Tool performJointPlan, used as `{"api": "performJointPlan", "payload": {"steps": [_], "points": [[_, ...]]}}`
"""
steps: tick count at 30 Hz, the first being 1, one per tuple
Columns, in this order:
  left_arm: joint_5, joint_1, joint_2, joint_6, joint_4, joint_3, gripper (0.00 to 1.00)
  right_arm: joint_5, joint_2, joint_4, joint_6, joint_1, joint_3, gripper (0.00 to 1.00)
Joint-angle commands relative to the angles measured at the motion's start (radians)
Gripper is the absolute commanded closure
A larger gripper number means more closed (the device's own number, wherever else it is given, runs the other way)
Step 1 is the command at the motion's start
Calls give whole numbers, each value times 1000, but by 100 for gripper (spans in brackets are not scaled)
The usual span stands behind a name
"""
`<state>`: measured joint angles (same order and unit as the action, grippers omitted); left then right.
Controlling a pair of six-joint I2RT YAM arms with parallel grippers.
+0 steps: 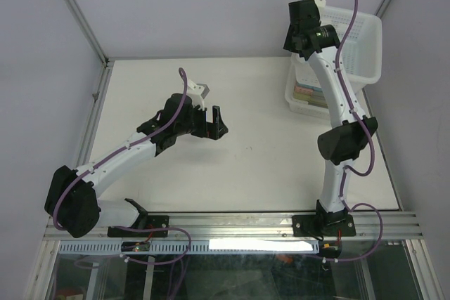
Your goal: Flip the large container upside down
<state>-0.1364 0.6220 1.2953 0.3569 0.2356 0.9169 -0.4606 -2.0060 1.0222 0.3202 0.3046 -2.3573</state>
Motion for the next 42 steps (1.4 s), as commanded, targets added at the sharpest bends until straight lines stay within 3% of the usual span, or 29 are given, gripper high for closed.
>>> {"api": "performJointPlan", "payload": {"steps": [1,11,20,28,33,34,36,42], "points": [[-16,2,-35,-7,-60,-2,1,-20,78,-58,4,-2,8,58],[-28,2,-36,-17,-60,-4,1,-20,102,-77,13,1,20,59],[-30,2,-37,-19,-60,-6,1,-28,109,-74,5,2,29,83],[-49,2,-36,-22,-60,-4,1,-23,180,-69,-8,28,-43,85],[-61,1,-19,-16,-60,9,1,2,288,-144,-15,32,22,84],[-62,2,-15,-14,-61,14,1,8,300,-151,-16,32,27,86],[-64,2,-7,-9,-60,22,1,23,313,-146,-18,33,19,100],[-49,2,-14,9,-60,54,1,109,378,-163,-18,33,4,100]]}}
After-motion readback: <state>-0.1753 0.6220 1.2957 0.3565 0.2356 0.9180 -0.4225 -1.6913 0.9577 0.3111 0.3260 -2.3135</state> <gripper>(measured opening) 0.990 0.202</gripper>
